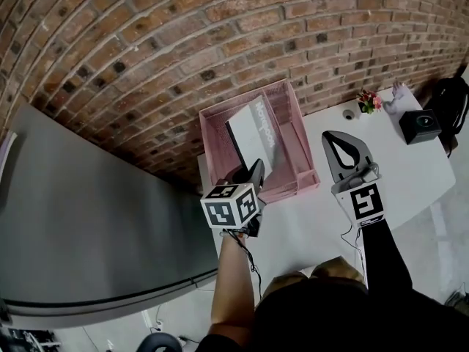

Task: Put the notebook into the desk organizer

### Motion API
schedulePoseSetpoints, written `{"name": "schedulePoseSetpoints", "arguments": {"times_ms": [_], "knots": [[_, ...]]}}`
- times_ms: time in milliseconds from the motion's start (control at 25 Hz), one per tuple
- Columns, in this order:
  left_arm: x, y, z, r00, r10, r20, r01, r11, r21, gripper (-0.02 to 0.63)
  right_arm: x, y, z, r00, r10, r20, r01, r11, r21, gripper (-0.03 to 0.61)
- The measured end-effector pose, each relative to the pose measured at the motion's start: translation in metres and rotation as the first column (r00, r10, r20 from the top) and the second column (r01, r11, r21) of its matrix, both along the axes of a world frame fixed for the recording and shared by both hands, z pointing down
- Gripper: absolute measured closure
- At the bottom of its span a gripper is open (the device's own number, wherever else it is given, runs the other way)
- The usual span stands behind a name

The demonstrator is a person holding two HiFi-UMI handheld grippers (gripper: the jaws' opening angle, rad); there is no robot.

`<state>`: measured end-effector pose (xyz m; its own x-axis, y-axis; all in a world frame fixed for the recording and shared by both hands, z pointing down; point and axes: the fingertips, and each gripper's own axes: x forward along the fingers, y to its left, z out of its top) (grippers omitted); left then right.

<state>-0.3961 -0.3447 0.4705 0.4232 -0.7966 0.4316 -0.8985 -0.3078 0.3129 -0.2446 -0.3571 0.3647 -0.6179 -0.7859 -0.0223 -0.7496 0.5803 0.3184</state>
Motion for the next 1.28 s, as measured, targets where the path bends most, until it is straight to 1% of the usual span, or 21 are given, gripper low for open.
{"name": "schedulePoseSetpoints", "arguments": {"times_ms": [80,200,280,400,520,600,760,960,1000,1080,1160,1240,1280], "knots": [[-0.005,-0.002,0.007,0.999,-0.012,0.037,0.013,1.000,-0.028,0.592,0.002,0.001,0.001,1.000,0.005,0.002,-0.005,1.000,-0.001,0.557],[-0.011,-0.004,0.017,0.990,-0.020,0.139,0.028,0.998,-0.061,0.591,0.003,0.001,0.004,1.000,0.009,0.000,-0.009,1.000,-0.004,0.557],[-0.013,-0.006,0.022,0.978,-0.017,0.209,0.033,0.997,-0.072,0.591,0.003,0.002,0.004,1.000,0.010,-0.002,-0.010,1.000,-0.001,0.557],[-0.016,-0.009,0.027,0.958,-0.019,0.287,0.042,0.996,-0.074,0.580,0.005,0.002,0.005,1.000,0.015,-0.005,-0.015,1.000,-0.001,0.557],[-0.020,-0.013,0.031,0.928,-0.029,0.370,0.058,0.996,-0.066,0.557,0.008,0.001,0.006,1.000,0.026,-0.005,-0.026,1.000,-0.008,0.557],[-0.022,-0.015,0.033,0.911,-0.037,0.412,0.068,0.996,-0.061,0.546,0.010,0.001,0.006,0.999,0.031,-0.009,-0.031,0.999,-0.012,0.557],[-0.026,-0.020,0.034,0.889,-0.060,0.453,0.085,0.996,-0.034,0.527,0.012,0.000,0.007,0.999,0.036,-0.016,-0.036,0.999,-0.011,0.557],[-0.032,-0.024,0.035,0.862,-0.072,0.501,0.095,0.995,-0.020,0.489,0.012,0.000,0.008,0.999,0.039,-0.026,-0.040,0.999,-0.012,0.557],[-0.033,-0.025,0.035,0.855,-0.079,0.512,0.099,0.995,-0.012,0.473,0.012,0.000,0.008,0.999,0.040,-0.028,-0.040,0.999,-0.013,0.557],[-0.036,-0.027,0.034,0.845,-0.094,0.527,0.109,0.994,0.002,0.415,0.011,0.000,0.008,0.999,0.039,-0.030,-0.039,0.999,-0.014,0.557],[-0.040,-0.029,0.034,0.841,-0.113,0.530,0.125,0.992,0.014,0.406,0.010,0.000,0.009,0.999,0.035,-0.030,-0.035,0.999,-0.012,0.557],[-0.042,-0.030,0.033,0.833,-0.129,0.538,0.135,0.990,0.028,0.369,0.008,0.000,0.010,0.999,0.033,-0.030,-0.033,0.999,-0.013,0.557],[-0.043,-0.031,0.032,0.830,-0.131,0.542,0.136,0.990,0.031,0.362,0.008,0.000,0.010,0.999,0.032,-0.031,-0.032,0.999,-0.014,0.557]]}}
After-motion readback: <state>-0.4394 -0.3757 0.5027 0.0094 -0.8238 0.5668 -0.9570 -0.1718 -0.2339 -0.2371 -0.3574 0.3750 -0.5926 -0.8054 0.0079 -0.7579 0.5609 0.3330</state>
